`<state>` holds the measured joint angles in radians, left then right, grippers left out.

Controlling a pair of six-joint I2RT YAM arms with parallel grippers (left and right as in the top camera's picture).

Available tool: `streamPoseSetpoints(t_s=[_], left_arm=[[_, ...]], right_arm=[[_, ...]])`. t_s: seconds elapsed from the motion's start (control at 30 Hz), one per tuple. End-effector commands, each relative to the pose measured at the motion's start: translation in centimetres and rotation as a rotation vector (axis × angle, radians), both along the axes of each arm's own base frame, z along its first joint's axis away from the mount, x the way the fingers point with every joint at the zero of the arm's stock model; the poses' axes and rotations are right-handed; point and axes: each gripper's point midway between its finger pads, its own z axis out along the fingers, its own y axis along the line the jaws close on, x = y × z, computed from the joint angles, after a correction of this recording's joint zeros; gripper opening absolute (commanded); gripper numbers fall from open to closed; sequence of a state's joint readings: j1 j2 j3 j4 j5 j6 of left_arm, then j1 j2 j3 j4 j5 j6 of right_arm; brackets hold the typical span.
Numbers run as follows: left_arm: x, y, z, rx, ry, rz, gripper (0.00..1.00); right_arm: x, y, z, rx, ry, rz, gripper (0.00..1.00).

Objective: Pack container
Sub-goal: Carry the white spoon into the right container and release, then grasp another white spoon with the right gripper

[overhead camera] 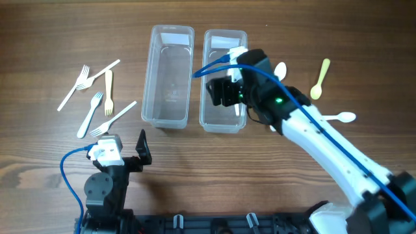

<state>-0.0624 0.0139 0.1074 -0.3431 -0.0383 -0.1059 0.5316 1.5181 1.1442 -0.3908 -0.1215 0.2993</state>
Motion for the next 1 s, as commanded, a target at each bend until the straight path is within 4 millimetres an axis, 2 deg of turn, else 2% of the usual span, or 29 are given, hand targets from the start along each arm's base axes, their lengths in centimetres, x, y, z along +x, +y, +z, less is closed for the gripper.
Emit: streamPoseSetpoints(t_s=[0.0, 0.07, 0.17, 0.23, 0.3, 0.33, 0.37, 0.47, 0.5, 0.6, 0.67, 0.8, 0.97], left_arm=[[0.0, -0.1, 0.1, 0.005, -0.008, -0.007, 1.0], [0.0, -0.1, 0.1, 0.005, -0.008, -0.007, 1.0], [0.0, -0.1, 0.1, 0.005, -0.008, -0.007, 1.0], [0.0, -0.1, 0.1, 0.005, -0.008, -0.007, 1.0], [0.0, -0.1, 0.1, 0.005, -0.008, -0.007, 1.0], [0.0, -0.1, 0.1, 0.005, -0.008, -0.007, 1.0], [0.0, -0.1, 0.1, 0.005, -0.008, -0.007, 1.0], [0.0, -0.1, 0.1, 0.005, -0.008, -0.007, 1.0], [0.0, -0.1, 0.1, 0.005, -0.008, -0.007, 1.0], [0.0, -0.1, 0.1, 0.005, -0.008, -0.007, 1.0], [0.0, -0.1, 0.1, 0.005, -0.008, -0.007, 1.0], [0.0, -0.1, 0.1, 0.005, -0.008, -0.007, 1.0], [0.0, -0.1, 0.1, 0.005, -0.008, -0.007, 1.0]], right_arm=[[0.5, -5.4, 9.9, 0.073, -0.173, -0.269, 0.82], [-1.0, -10.7, 10.8, 0.012, -0.171, -0.456, 0.79], [-3.8, -17.6, 8.2, -0.158, -0.05, -0.653, 0.75], [-4.6, -19.6, 5.8, -0.229, 0.042, -0.696, 0.67], [-4.6, -21.1, 2.2, -0.268, 0.156, -0.771, 0.6], [-4.1, -21.5, 0.1, -0.274, 0.22, -0.821, 0.6], [-3.7, -21.3, -1.0, -0.277, 0.252, -0.822, 0.6], [-2.3, -19.7, -5.2, -0.271, 0.363, -0.772, 0.6], [-1.9, -19.2, -7.4, -0.272, 0.416, -0.781, 0.6], [-1.3, -18.4, -11.1, -0.287, 0.494, -0.76, 0.6], [-1.6, -18.6, -13.1, -0.31, 0.548, -0.782, 0.6], [-2.3, -18.8, -15.9, -0.356, 0.62, -0.793, 0.59], [-2.5, -18.9, -16.3, -0.379, 0.63, -0.767, 0.56]])
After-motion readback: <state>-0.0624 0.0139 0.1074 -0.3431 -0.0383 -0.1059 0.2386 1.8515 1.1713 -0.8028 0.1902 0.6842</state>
